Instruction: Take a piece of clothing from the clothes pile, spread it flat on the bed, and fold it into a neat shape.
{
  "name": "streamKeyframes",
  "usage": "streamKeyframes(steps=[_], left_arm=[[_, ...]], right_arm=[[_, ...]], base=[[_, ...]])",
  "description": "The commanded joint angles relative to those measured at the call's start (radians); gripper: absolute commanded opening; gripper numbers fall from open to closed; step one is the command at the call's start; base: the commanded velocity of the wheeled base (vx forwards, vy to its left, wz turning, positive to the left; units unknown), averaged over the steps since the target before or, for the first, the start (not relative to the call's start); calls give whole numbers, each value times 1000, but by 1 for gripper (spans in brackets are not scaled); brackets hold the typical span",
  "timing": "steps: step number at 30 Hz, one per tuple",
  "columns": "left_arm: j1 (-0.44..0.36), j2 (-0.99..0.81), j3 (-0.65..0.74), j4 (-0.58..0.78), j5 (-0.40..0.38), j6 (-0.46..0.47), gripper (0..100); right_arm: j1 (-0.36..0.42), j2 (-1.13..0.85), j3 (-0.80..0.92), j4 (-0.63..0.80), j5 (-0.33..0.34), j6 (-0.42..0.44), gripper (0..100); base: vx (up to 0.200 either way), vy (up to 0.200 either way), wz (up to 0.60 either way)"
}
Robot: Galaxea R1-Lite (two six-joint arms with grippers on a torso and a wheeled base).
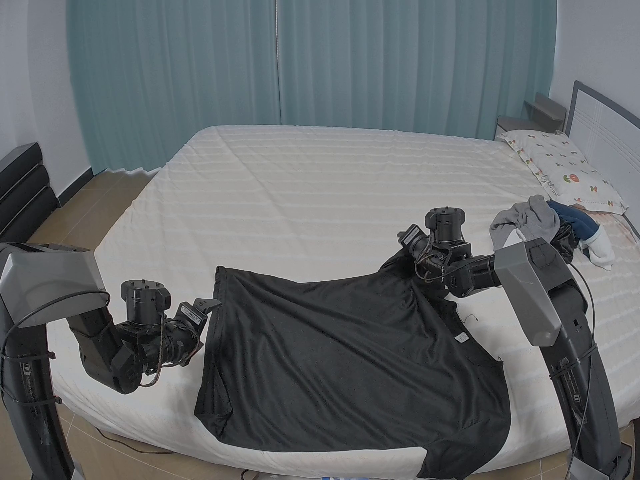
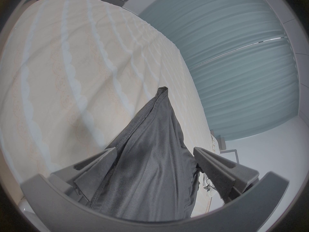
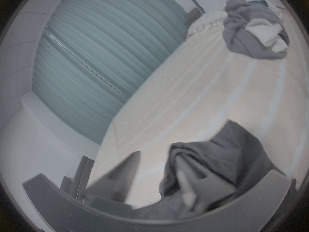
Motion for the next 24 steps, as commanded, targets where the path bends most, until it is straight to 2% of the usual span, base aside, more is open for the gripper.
streamKeyframes(steps=[1, 8, 11, 19, 24], left_arm=[[0, 2, 0, 0, -2, 0, 100], [0, 2, 0, 0, -2, 0, 100], [0, 2, 0, 0, 0, 0, 100], [0, 4, 0, -2, -2, 1, 100], [0, 4, 0, -2, 0, 1, 100]], right_arm=[[-2, 70, -4, -155, -14, -53, 100], [-28, 84, -4, -185, -19, -80, 100], [-60, 84, -4, -171, -19, -123, 100], [-115, 17, -4, -160, -13, -126, 100], [-137, 0, -4, -266, -16, -130, 100]], base=[[0, 0, 0], [0, 0, 0], [0, 0, 0], [0, 0, 0], [0, 0, 0]])
